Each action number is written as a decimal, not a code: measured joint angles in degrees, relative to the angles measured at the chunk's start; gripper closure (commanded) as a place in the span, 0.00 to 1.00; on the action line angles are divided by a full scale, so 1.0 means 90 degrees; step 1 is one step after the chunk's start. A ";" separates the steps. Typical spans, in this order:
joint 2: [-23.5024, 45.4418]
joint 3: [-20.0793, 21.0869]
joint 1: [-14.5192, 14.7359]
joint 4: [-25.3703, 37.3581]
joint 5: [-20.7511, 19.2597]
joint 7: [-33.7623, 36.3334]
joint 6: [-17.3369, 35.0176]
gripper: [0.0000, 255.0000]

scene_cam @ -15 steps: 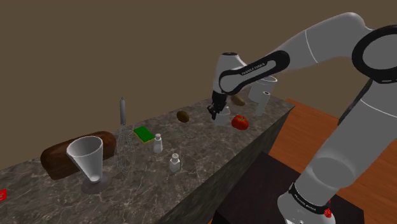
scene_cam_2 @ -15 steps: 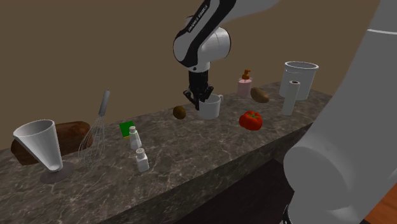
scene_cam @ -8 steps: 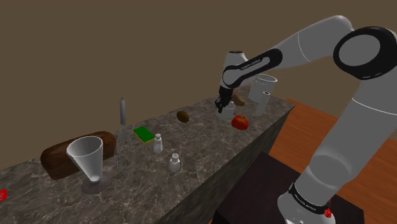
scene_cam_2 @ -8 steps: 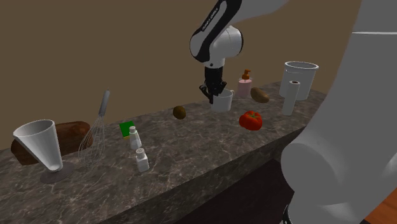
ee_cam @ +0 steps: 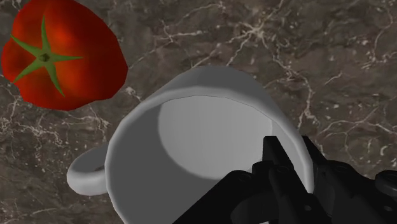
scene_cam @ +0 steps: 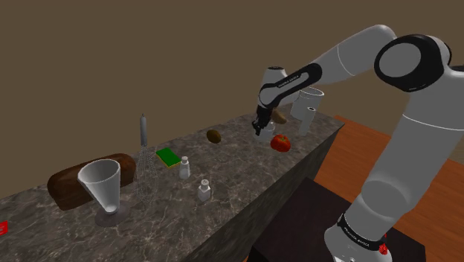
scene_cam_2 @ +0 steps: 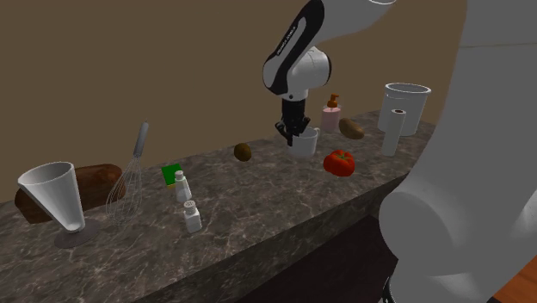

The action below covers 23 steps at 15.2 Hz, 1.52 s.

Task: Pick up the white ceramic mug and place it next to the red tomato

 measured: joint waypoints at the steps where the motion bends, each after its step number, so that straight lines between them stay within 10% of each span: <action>1: 0.0063 0.0002 0.0005 -0.0021 -0.0007 0.0015 0.0085 1.00; 23: 0.1415 -0.0044 0.0018 -0.0244 -0.0124 0.0146 0.1659 1.00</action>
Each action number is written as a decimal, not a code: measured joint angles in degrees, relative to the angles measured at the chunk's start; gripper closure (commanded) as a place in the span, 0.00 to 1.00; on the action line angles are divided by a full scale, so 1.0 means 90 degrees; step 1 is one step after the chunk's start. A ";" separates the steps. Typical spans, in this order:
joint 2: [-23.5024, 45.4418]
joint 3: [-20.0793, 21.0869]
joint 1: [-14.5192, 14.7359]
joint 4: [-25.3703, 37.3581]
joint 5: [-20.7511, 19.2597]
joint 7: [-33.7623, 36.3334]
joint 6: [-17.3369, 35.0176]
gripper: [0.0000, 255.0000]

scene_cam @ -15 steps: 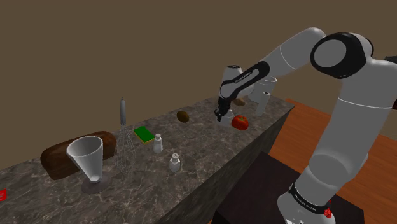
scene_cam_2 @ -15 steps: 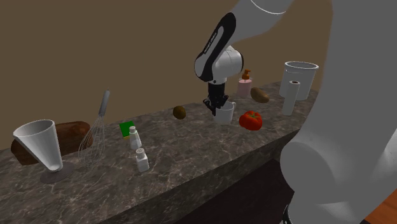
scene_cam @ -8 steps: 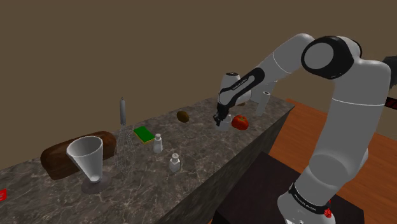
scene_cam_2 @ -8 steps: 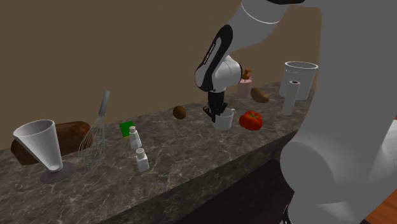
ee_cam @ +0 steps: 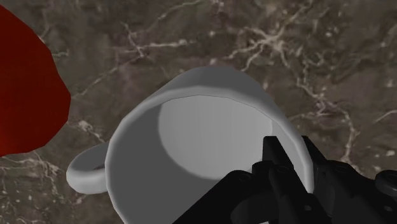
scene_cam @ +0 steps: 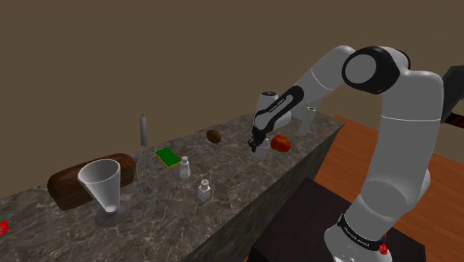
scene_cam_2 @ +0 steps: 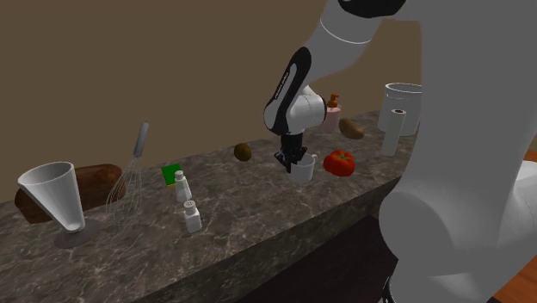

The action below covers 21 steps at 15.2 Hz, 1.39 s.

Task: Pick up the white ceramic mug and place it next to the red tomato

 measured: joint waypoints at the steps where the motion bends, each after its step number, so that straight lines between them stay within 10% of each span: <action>1: 0.0007 0.0000 0.0001 -0.0002 -0.0001 0.0002 0.0010 1.00; 5: 0.0017 -0.0001 0.0001 -0.0002 -0.0002 0.0003 0.0022 1.00; 6: 0.0017 -0.0001 0.0001 -0.0002 -0.0002 0.0003 0.0022 0.00; 21: -0.0699 0.0032 0.0006 -0.0043 0.0049 -0.0034 -0.0650 0.00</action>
